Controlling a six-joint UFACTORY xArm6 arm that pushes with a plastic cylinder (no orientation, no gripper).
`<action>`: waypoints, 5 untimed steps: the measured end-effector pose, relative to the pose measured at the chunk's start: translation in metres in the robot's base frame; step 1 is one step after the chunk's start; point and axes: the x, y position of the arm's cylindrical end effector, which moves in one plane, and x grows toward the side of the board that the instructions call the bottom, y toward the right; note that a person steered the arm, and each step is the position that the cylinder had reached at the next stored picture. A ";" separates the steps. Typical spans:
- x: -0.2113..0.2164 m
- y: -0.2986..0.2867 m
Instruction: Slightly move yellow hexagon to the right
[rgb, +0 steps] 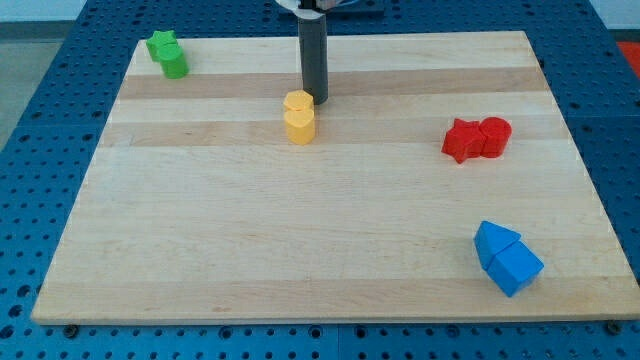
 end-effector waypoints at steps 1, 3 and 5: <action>-0.023 -0.013; -0.039 -0.079; 0.005 -0.101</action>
